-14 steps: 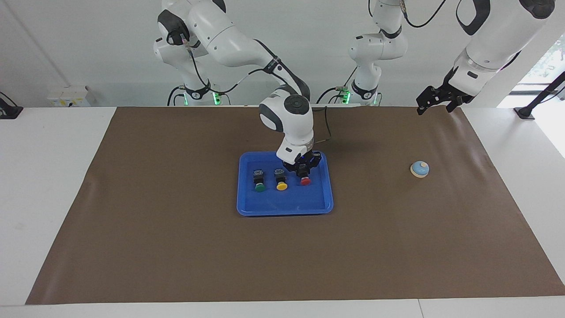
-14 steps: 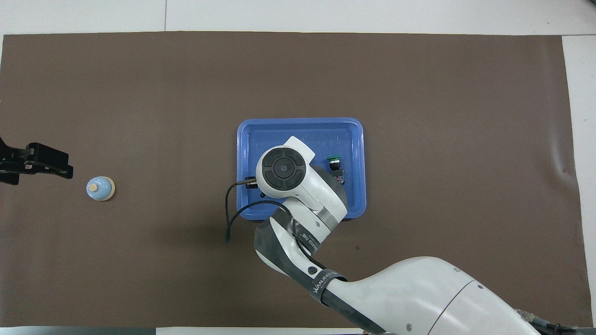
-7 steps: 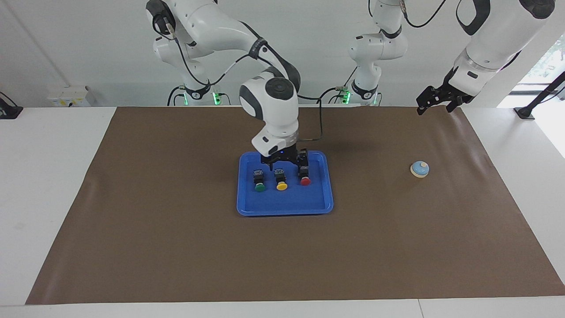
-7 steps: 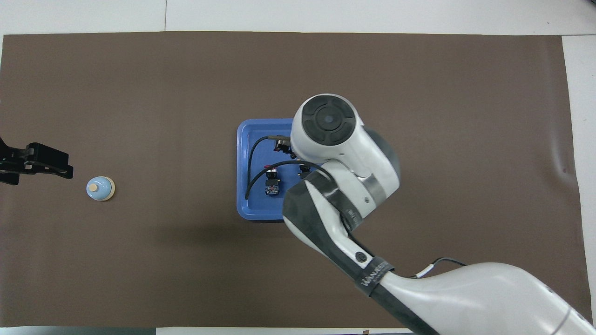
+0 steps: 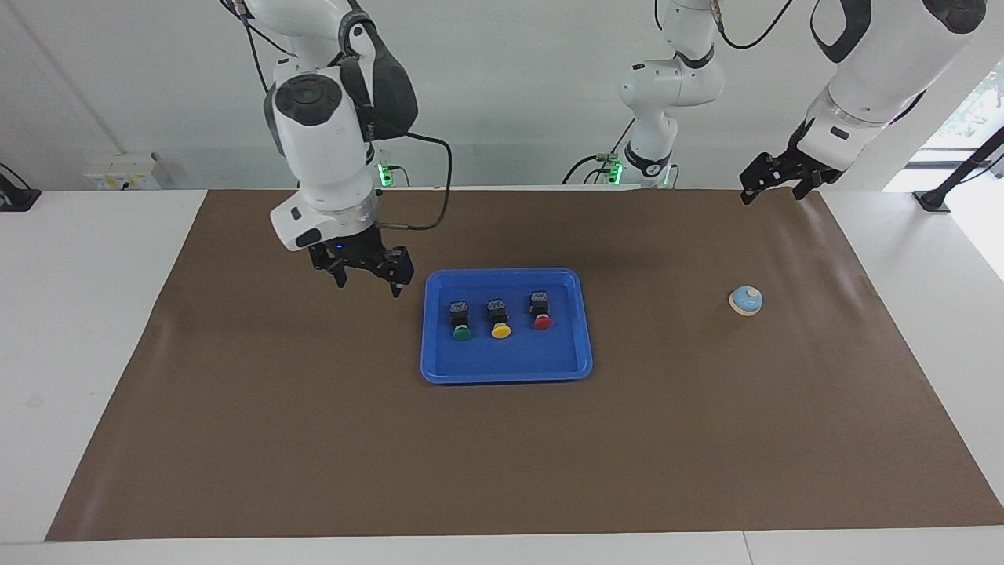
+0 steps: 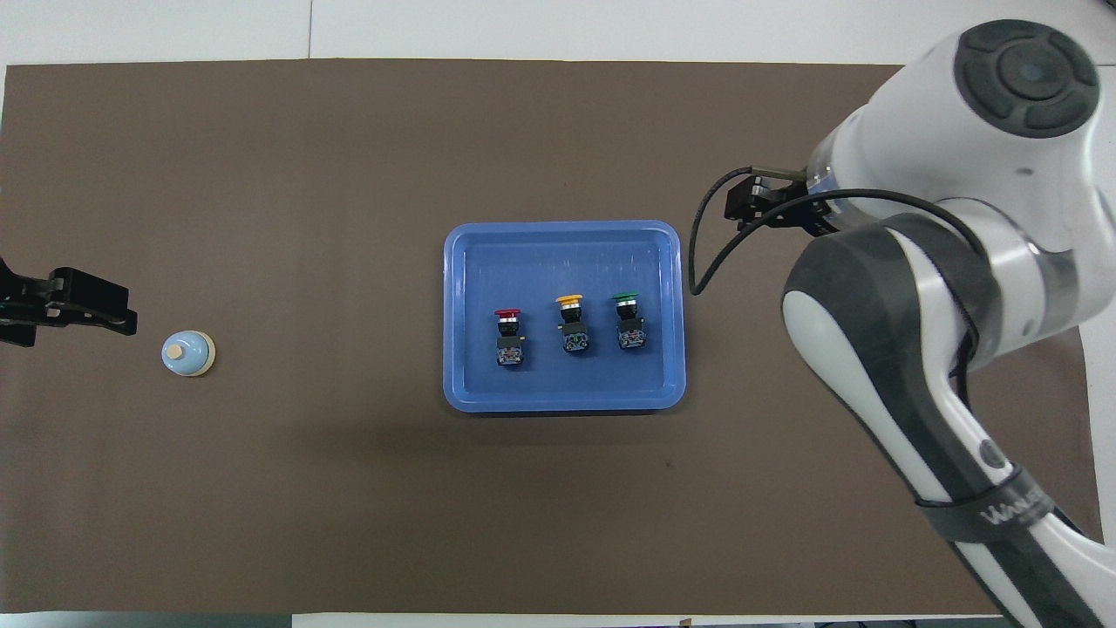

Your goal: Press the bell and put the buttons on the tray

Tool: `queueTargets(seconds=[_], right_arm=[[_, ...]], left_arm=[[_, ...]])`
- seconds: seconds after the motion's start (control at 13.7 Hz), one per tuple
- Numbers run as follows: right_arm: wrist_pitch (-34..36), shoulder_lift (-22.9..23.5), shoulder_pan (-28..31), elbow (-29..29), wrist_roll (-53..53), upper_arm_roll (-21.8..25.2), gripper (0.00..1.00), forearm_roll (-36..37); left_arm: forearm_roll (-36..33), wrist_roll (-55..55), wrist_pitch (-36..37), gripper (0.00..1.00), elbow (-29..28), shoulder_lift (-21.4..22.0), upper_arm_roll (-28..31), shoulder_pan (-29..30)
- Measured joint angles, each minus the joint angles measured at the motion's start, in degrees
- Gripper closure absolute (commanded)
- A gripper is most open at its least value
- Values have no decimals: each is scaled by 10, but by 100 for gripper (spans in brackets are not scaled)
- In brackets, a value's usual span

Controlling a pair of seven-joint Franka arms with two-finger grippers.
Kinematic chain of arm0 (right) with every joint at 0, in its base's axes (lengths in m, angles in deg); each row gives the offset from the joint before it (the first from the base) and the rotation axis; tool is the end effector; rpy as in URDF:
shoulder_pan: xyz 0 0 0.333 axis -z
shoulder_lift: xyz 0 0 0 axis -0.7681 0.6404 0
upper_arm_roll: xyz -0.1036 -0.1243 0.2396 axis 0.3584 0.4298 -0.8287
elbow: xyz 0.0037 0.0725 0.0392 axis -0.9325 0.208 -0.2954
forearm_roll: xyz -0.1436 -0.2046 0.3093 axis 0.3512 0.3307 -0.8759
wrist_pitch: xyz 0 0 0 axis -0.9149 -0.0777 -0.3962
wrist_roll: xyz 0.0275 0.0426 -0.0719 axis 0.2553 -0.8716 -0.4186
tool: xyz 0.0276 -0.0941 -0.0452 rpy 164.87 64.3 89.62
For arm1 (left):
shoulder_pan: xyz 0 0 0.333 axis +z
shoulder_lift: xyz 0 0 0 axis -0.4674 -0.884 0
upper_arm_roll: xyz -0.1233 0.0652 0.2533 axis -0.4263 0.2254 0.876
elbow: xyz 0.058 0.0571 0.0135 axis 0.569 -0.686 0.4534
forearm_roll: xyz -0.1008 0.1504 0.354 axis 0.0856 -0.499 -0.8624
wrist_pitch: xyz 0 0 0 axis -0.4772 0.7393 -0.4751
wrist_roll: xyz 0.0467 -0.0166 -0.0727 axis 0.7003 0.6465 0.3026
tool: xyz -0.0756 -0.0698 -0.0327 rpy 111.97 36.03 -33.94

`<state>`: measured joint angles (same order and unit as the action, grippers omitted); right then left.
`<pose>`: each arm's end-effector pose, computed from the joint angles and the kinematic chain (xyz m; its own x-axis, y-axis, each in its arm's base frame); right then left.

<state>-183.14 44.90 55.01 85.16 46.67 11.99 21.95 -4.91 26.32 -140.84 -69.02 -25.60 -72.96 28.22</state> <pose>0.6044 0.1407 0.4980 0.9766 -0.2137 0.0235 -0.2138 -0.9769 0.0019 0.5266 -0.0264 0.5818 0.9881 0.0296 -0.1511 0.0312 -0.9995 0.0085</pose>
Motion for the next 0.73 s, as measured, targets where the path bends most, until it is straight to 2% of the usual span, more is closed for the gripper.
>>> queueTargets(seconds=[0.15, 0.51, 0.66, 0.73], right_arm=[[35, -23, 33, 0, -81, 16, 0, -31], [143, -88, 3, 1, -299, 200, 0, -92], [180, -109, -10, 1, -326, 245, 0, -97], [196, -118, -14, 1, -327, 253, 0, -97]], left_arm=[[0, 0, 0, 0, 0, 0, 0, 0], [0, 0, 0, 0, 0, 0, 0, 0], [0, 0, 0, 0, 0, 0, 0, 0], [0, 0, 0, 0, 0, 0, 0, 0]])
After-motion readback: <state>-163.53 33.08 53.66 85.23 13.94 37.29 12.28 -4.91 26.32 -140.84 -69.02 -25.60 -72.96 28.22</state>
